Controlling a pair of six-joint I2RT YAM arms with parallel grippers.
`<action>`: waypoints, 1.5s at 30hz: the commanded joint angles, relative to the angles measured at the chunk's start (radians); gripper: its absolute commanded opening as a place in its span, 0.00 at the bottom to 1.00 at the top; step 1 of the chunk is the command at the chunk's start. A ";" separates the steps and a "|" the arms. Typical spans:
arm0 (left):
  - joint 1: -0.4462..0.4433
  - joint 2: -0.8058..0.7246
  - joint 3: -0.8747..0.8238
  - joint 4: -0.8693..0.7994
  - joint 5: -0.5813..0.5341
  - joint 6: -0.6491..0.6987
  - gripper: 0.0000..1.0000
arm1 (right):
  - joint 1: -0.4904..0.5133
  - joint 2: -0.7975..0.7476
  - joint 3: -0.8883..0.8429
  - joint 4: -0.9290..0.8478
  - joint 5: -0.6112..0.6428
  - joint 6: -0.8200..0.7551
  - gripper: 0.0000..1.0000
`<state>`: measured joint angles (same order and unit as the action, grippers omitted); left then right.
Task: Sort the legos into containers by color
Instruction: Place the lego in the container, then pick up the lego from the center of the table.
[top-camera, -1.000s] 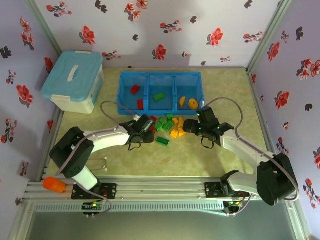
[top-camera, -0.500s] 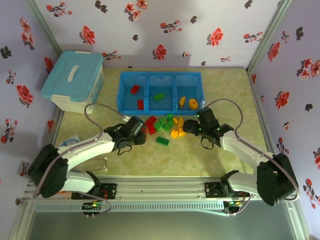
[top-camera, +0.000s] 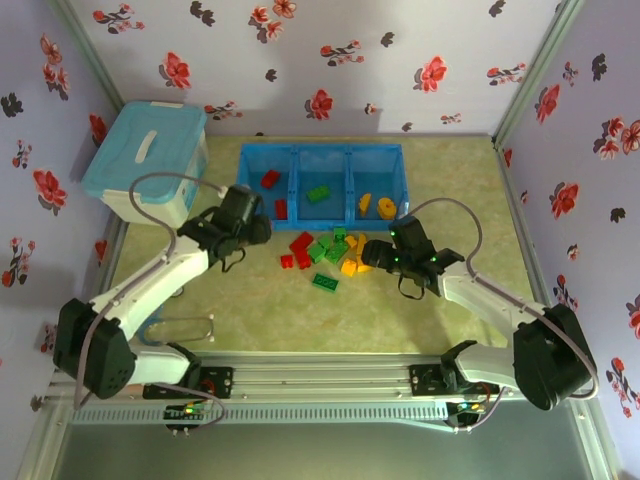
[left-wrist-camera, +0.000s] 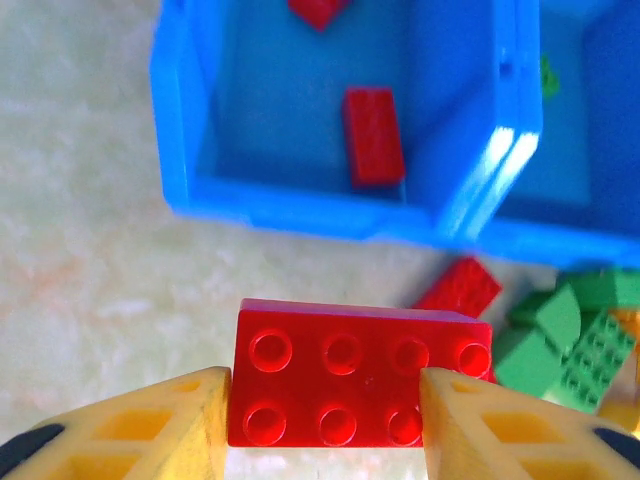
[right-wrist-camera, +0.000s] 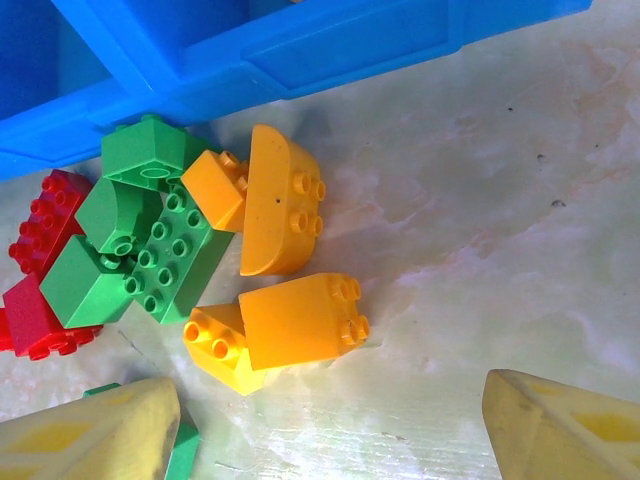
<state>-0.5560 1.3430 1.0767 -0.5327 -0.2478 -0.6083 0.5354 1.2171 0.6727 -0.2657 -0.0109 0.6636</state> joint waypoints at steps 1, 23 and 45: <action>0.064 0.093 0.094 -0.011 0.054 0.098 0.49 | 0.014 -0.032 -0.002 -0.024 0.023 0.015 0.80; 0.071 -0.100 0.013 0.074 0.130 0.067 0.81 | 0.201 -0.042 -0.012 -0.050 0.051 -0.040 0.82; -0.051 -0.542 -0.569 0.006 0.069 -0.167 0.78 | 0.404 0.561 0.477 -0.312 0.122 -0.292 0.83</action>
<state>-0.5987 0.8452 0.5339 -0.4915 -0.1463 -0.7254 0.9344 1.7378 1.1149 -0.4931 0.0937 0.4194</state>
